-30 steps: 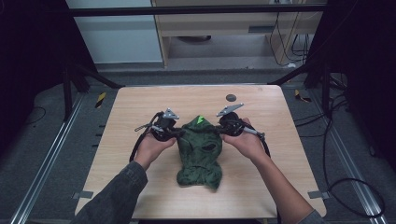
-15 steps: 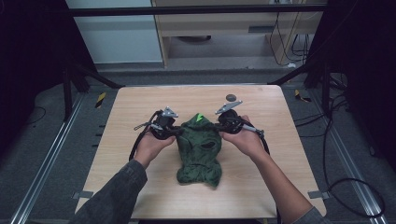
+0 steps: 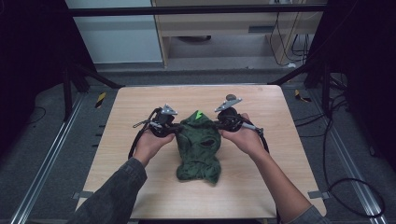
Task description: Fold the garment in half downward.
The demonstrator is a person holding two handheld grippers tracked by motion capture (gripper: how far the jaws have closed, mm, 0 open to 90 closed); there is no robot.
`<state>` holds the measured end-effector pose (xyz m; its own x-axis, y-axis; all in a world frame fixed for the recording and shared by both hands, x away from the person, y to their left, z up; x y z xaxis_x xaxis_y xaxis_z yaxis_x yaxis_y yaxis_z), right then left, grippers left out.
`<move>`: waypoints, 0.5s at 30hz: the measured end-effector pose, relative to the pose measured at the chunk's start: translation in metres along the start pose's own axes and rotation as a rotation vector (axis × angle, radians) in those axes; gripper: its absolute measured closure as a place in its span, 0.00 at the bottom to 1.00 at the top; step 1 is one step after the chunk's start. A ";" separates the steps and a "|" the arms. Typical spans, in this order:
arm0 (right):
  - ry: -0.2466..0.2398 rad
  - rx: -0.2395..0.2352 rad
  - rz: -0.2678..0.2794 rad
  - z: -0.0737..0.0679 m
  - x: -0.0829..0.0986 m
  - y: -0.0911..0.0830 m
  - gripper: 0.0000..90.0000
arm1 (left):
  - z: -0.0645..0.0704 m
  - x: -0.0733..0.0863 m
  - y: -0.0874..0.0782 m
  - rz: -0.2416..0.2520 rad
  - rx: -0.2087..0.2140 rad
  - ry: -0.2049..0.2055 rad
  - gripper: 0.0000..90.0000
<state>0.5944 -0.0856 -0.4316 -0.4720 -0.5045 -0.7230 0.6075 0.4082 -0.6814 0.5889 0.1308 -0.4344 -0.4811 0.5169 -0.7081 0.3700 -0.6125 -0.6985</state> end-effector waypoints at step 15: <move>-0.013 0.009 0.008 -0.001 -0.006 0.000 0.92 | -0.003 -0.001 -0.004 0.013 -0.008 -0.008 0.90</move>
<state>0.5967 -0.0820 -0.4278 -0.4588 -0.5110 -0.7269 0.6172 0.4052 -0.6744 0.5903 0.1345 -0.4309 -0.4824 0.5039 -0.7165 0.3825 -0.6147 -0.6898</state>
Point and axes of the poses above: each handheld gripper's, and its own axes: y roughly forward along the jaws, x roughly out of its underside, z roughly to its right, the point moved 4 cm from there along y, roughly forward along the jaws, and after that the axes turned 9 degrees about x, right-handed, at the moved point
